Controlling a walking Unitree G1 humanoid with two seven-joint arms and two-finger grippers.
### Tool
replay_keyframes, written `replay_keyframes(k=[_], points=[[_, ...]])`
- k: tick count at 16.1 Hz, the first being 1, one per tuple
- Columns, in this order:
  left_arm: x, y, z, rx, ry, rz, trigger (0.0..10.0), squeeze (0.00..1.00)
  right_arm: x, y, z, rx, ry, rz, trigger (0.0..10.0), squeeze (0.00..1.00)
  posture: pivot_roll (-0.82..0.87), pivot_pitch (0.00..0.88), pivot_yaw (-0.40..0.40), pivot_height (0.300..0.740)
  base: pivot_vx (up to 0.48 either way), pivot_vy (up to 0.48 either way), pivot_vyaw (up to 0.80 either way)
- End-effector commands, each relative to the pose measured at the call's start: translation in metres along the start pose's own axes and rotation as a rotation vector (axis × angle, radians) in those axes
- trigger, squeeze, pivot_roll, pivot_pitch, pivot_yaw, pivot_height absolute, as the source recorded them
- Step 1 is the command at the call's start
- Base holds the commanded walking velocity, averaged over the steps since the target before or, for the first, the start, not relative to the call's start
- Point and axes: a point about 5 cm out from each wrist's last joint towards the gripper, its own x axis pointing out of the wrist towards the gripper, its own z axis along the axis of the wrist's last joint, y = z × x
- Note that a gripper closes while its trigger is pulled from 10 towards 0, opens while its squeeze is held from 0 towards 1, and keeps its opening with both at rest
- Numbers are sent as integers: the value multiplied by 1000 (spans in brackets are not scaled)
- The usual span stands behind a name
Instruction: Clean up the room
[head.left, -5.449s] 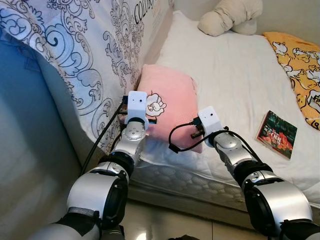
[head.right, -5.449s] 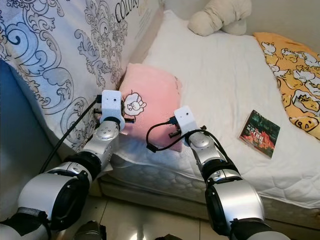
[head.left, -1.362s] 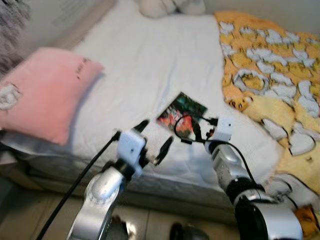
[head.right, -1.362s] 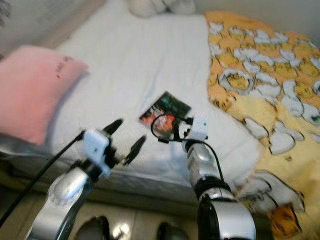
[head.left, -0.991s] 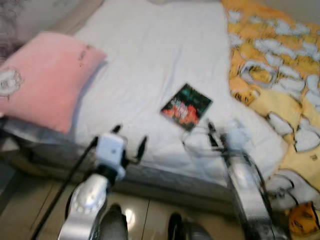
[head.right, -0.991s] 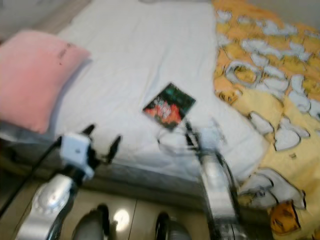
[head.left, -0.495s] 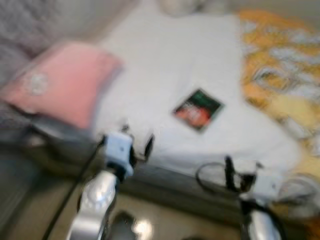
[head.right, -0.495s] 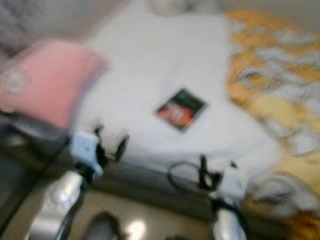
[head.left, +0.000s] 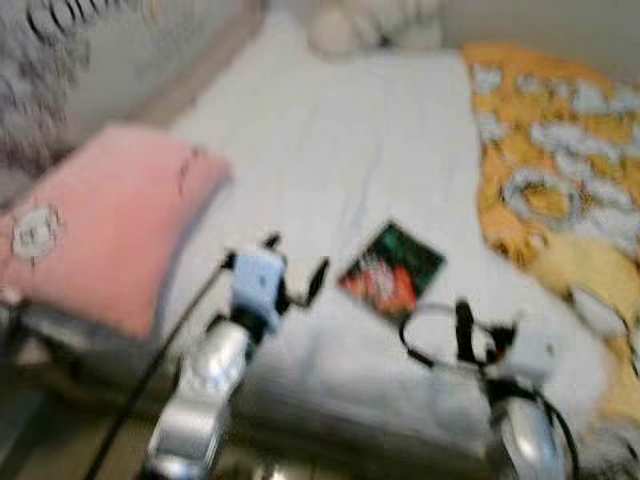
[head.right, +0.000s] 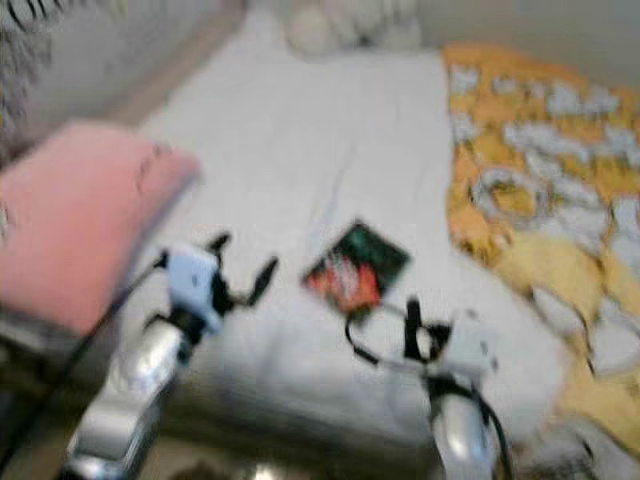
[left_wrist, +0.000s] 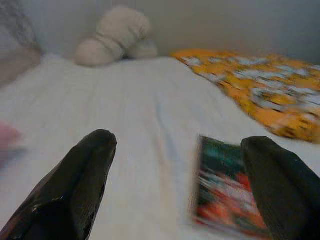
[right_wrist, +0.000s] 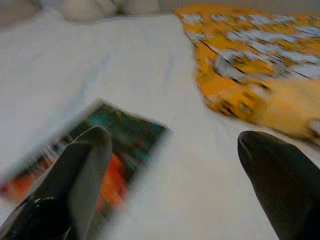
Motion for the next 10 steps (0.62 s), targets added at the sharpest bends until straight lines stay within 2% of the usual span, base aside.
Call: replay_keyframes(k=[1,2,4,5,6,7,10], points=[[0,7,-4,12,19,14,10000,0,7,1,-6,23,44,-6,10000,0,62,73,-70,736,480,0,0],[1,10,-2,41,12,31,10000,0,20,2,-9,66,69,-3,10000,0,68,87,-64,736,412,0,0],[4,11,2,49,8,-2,10000,0,50,6,-23,216,180,-14,10000,0,95,129,-53,736,0,0,0],[3,11,4,53,11,-21,10000,0,60,10,-29,266,225,-24,10000,0,107,141,-49,736,0,0,0],[1,13,4,55,15,-34,10000,0,69,15,-32,268,245,-25,10000,0,120,159,-42,736,0,0,0],[0,13,4,54,17,-39,10000,0,72,18,-33,260,254,-20,10000,0,120,159,-42,736,0,0,0],[-7,14,9,55,10,-50,10000,0,84,31,-46,355,336,-36,10000,0,152,231,-42,736,0,0,0]])
